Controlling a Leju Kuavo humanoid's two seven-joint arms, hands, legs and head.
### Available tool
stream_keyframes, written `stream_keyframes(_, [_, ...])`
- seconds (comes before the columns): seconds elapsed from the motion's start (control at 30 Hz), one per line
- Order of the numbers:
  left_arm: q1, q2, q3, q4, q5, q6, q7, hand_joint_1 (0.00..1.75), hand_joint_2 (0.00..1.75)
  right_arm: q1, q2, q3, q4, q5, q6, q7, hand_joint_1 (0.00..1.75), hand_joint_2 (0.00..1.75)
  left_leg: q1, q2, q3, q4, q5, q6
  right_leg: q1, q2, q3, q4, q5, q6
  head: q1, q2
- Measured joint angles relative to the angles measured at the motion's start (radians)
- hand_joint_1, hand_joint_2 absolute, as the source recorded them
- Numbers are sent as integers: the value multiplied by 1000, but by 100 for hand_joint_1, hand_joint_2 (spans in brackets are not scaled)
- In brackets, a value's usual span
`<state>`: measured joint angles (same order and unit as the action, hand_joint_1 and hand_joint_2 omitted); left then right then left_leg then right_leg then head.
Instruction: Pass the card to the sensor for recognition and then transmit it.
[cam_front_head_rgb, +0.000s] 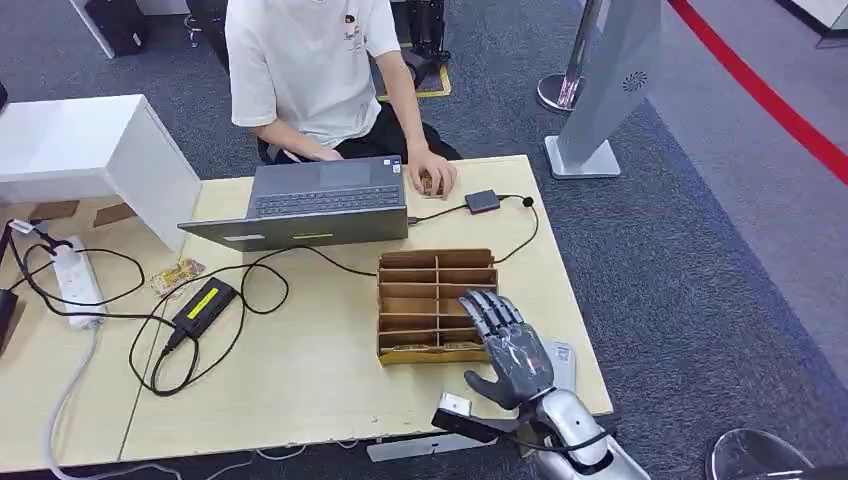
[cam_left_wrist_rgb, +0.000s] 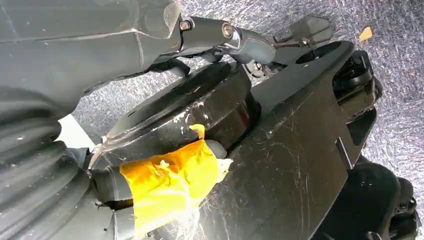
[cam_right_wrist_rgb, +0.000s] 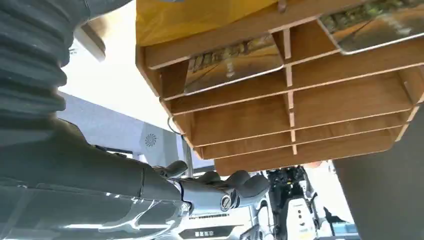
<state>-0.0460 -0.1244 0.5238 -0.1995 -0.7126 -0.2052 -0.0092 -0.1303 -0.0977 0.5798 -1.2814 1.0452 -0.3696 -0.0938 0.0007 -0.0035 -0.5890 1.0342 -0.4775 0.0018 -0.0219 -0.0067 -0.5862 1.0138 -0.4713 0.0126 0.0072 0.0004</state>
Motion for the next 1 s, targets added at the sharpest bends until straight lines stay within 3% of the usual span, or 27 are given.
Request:
stream_keyframes(0.4, [0, 0, 1, 0, -6, -2, -3, 0, 175, -9, 19, 0, 49, -13, 0, -11, 0, 175, 0, 0, 0, 0, 0, 0, 0, 0, 0, 0, 0, 0, 0, 0])
stream_keyframes(0.43, [0, 0, 1, 0, -6, -2, -3, 0, 175, -9, 20, 0, 49, -13, 0, -11, 175, 175, 0, 0, 0, 0, 0, 0, 0, 0, 0, 0, 0, 0, 0, 0])
stream_keyframes(1.0, [0, -1, 10, 0, -10, -6, -3, 0, 175, -14, 26, -3, 57, -30, -16, -33, 175, 175, 0, 0, 0, 0, 0, 0, 0, 0, 0, 0, 0, 0, 0, 0])
